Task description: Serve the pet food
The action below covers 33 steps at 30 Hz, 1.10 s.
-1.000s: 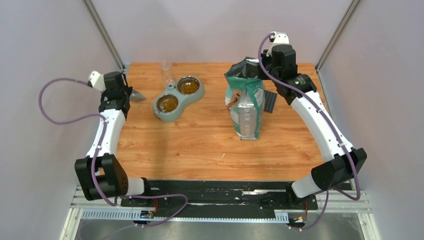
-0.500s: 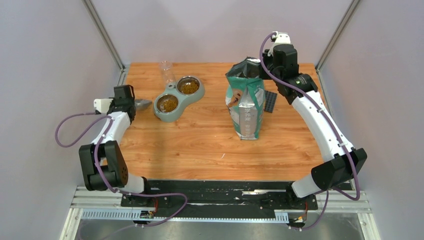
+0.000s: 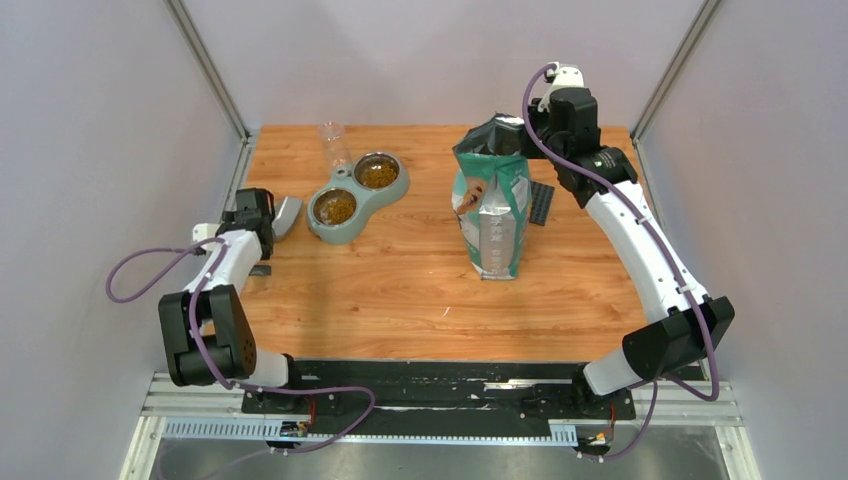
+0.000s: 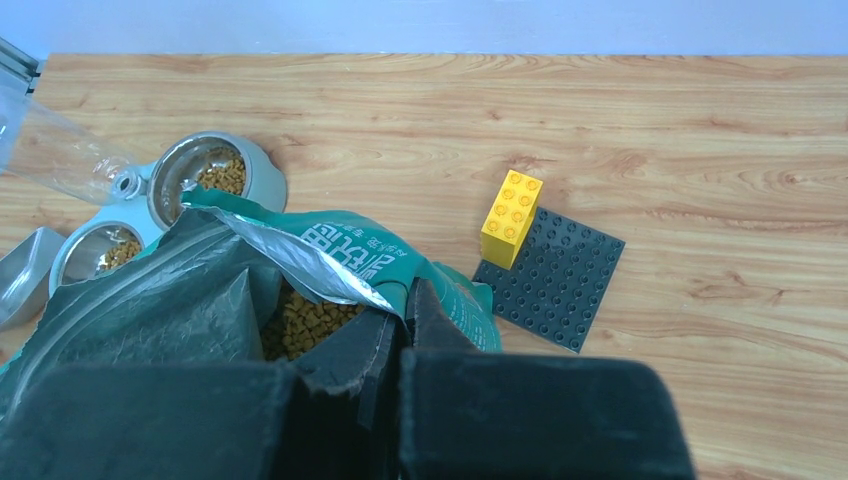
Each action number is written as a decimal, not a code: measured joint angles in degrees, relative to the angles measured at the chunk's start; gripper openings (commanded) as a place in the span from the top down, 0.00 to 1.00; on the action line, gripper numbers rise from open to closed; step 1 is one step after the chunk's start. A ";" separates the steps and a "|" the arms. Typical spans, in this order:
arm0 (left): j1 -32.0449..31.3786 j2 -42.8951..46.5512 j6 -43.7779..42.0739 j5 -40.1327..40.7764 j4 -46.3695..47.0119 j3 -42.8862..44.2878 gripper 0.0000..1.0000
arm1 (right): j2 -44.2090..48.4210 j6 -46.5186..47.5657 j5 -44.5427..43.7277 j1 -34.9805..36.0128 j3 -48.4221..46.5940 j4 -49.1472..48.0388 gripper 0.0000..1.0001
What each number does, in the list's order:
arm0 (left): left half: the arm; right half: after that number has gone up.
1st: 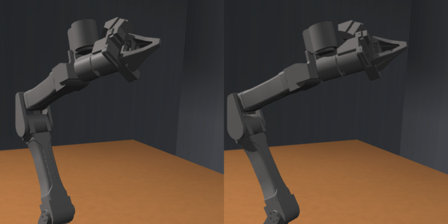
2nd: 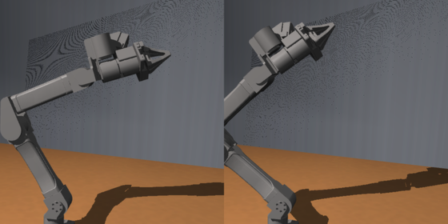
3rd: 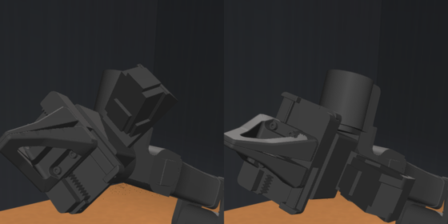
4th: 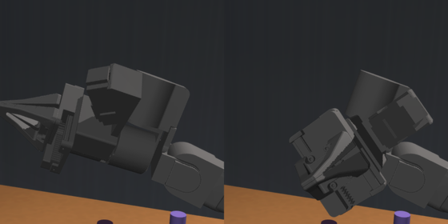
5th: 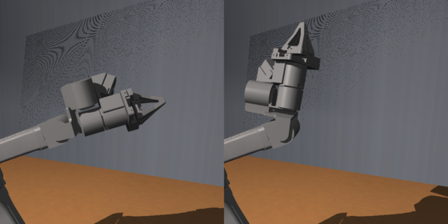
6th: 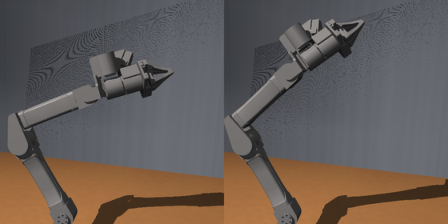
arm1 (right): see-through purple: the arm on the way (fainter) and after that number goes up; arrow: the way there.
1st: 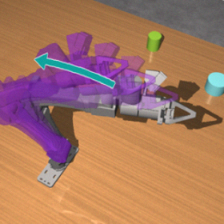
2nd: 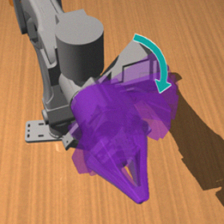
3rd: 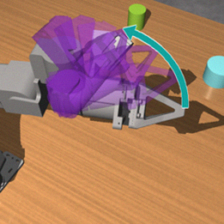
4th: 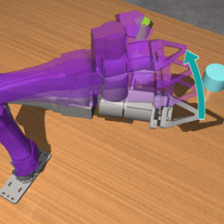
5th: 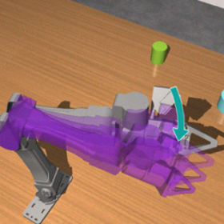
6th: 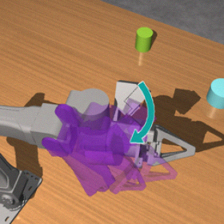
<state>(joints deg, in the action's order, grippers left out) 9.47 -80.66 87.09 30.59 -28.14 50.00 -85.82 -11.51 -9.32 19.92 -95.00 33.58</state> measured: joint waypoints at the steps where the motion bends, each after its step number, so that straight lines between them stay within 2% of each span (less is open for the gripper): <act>1: 0.00 0.02 -0.63 -0.04 -1.36 0.46 0.00 | 0.00 0.00 0.09 -0.09 0.00 0.00 1.00; 5: -0.26 0.13 -7.41 -1.33 -6.25 4.98 0.00 | 0.00 -0.22 0.48 -0.48 0.02 0.04 1.00; 8: -2.62 0.96 -17.09 -2.99 -6.67 10.05 0.00 | 0.00 -0.46 0.83 -0.87 0.04 0.04 1.00; 12: -12.98 4.22 -31.98 -5.64 -3.23 15.58 0.00 | 0.04 -1.11 1.22 -1.44 0.26 0.00 1.00; 15: -20.28 6.49 -40.30 -12.61 1.68 18.21 0.00 | 0.09 -1.77 1.81 -1.75 0.28 0.00 1.00; 19: -25.77 6.54 -47.65 -23.63 8.22 21.35 0.00 | 0.09 -2.47 2.75 -1.86 0.28 -0.02 1.00; 22: -30.12 4.02 -53.31 -29.79 11.43 25.70 0.00 | 0.11 -3.23 3.76 -2.01 0.28 -0.07 1.00; 26: -35.80 -2.78 -60.54 -37.18 15.19 36.02 0.00 | 0.11 -3.39 5.53 -2.25 0.28 -0.20 1.00; 33: -36.44 -18.03 -66.90 -48.74 15.58 55.34 0.01 | 0.20 -2.08 10.58 -2.75 0.61 -1.05 1.00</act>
<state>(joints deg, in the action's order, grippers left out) -26.96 -98.70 20.18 -18.15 -12.56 105.34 -85.62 -13.58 1.26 17.17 -94.39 32.53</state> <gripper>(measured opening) 0.998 0.004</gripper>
